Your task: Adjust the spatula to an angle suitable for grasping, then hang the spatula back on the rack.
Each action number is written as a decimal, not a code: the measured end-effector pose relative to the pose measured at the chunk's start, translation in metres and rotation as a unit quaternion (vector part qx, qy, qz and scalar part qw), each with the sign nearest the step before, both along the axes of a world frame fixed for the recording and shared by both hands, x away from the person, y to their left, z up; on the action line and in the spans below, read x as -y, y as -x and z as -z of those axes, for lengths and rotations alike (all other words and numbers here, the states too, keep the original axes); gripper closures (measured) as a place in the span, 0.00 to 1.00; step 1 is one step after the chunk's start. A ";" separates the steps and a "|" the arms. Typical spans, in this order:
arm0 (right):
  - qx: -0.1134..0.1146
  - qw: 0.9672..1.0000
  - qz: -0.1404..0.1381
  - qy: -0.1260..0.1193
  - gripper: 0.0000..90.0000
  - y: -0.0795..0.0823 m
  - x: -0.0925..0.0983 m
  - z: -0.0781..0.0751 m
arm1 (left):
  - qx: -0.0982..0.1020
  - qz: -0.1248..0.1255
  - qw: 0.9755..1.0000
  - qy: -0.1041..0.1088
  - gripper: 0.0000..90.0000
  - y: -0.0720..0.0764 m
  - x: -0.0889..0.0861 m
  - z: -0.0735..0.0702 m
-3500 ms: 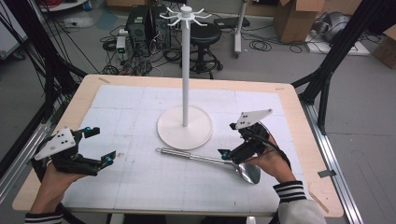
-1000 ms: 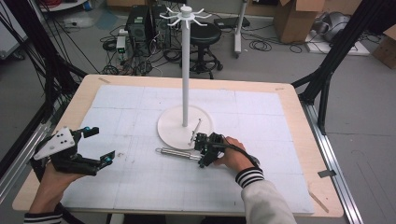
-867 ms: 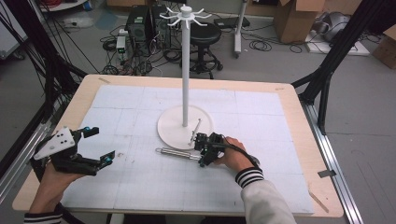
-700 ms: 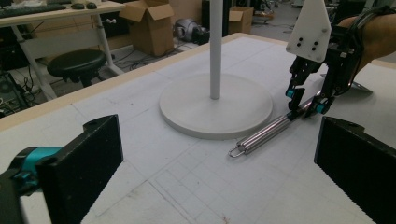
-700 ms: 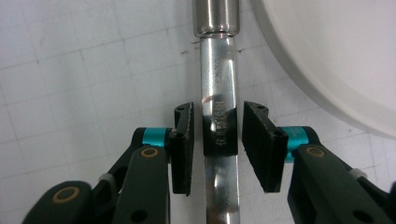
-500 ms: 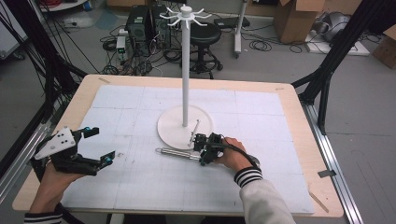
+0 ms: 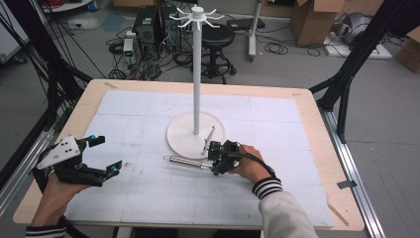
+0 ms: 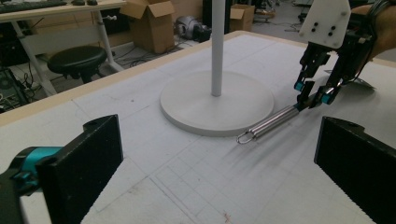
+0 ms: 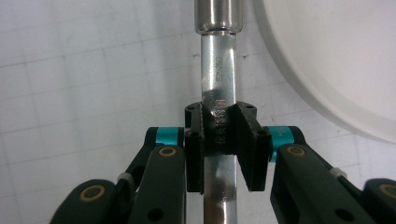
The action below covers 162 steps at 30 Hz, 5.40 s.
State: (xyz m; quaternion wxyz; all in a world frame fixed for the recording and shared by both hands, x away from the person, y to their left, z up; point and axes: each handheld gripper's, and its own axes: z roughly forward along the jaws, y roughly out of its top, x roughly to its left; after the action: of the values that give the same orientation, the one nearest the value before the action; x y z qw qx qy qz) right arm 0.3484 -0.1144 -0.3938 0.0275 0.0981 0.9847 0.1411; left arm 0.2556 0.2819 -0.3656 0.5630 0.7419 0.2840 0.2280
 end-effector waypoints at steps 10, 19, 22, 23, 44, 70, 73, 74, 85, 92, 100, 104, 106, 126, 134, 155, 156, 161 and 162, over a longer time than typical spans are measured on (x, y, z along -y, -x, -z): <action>0.007 0.996 -0.012 -0.092 0.83 0.007 0.022 -0.027 | -0.003 0.000 1.000 -0.002 0.02 -0.001 0.000 0.001; 0.013 0.989 -0.029 -0.141 0.83 0.008 0.033 -0.042 | -0.012 -0.003 1.000 -0.007 0.02 0.003 -0.004 0.007; 0.014 0.987 -0.027 -0.155 0.83 0.011 0.036 -0.047 | -0.011 -0.001 1.000 -0.006 0.02 0.003 -0.003 0.007; 0.018 0.985 -0.028 -0.172 0.83 0.014 0.039 -0.052 | -0.010 -0.001 1.000 -0.006 0.02 0.003 -0.003 0.006; 0.034 0.915 -0.050 -0.400 0.83 0.029 0.063 -0.099 | -0.010 -0.002 1.000 -0.006 0.02 0.000 -0.003 0.006; 0.058 0.879 -0.063 -0.469 0.83 0.038 0.061 -0.132 | -0.007 -0.001 1.000 -0.004 0.02 0.001 -0.006 0.004; 0.059 0.880 -0.064 -0.467 0.83 0.038 0.060 -0.131 | -0.006 0.000 1.000 -0.004 0.02 0.000 -0.004 0.003; 0.055 0.881 -0.065 -0.466 0.83 0.038 0.059 -0.131 | -0.006 0.001 1.000 -0.005 0.02 0.000 -0.004 0.003; 0.049 0.881 -0.062 -0.466 0.83 0.037 0.059 -0.130 | -0.014 0.039 0.999 0.008 0.02 -0.003 -0.001 -0.005; 0.053 0.882 -0.059 -0.465 0.83 0.035 0.060 -0.128 | -0.017 0.075 0.997 -0.012 0.02 -0.009 0.004 -0.025; 0.050 0.880 -0.062 -0.469 0.83 0.037 0.059 -0.127 | -0.021 0.116 0.993 -0.031 0.02 -0.015 0.016 -0.058; 0.049 0.881 -0.064 -0.467 0.83 0.037 0.059 -0.125 | -0.023 0.135 0.989 -0.051 0.02 -0.016 0.028 -0.074; 0.048 0.880 -0.064 -0.468 0.83 0.037 0.059 -0.125 | -0.022 0.143 0.988 -0.059 0.02 -0.017 0.033 -0.082; 0.043 0.881 -0.068 -0.466 0.83 0.035 0.058 -0.122 | 0.003 0.241 0.967 -0.083 0.02 -0.030 0.086 -0.141; 0.042 0.882 -0.071 -0.463 0.83 0.035 0.057 -0.122 | 0.010 0.271 0.959 -0.086 0.02 -0.034 0.110 -0.155; 0.031 0.881 -0.084 -0.465 0.83 0.033 0.043 -0.118 | 0.021 0.318 0.945 -0.078 0.08 -0.035 0.154 -0.180; 0.028 0.880 -0.087 -0.466 0.83 0.034 0.042 -0.118 | 0.021 0.319 0.944 -0.077 0.08 -0.035 0.155 -0.181; 0.029 0.880 -0.090 -0.466 0.83 0.034 0.041 -0.117 | 0.019 0.325 0.942 -0.078 0.09 -0.037 0.160 -0.184; 0.027 0.880 -0.091 -0.466 0.83 0.034 0.041 -0.117 | 0.019 0.327 0.942 -0.079 0.10 -0.038 0.161 -0.185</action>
State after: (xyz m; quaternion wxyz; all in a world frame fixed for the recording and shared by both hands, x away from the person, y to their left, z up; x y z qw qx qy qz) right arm 0.3146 -0.1552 -0.2766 -0.0077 0.0055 0.8090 0.5877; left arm 0.2932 0.1208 -0.1808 0.5518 0.8313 -0.0040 0.0670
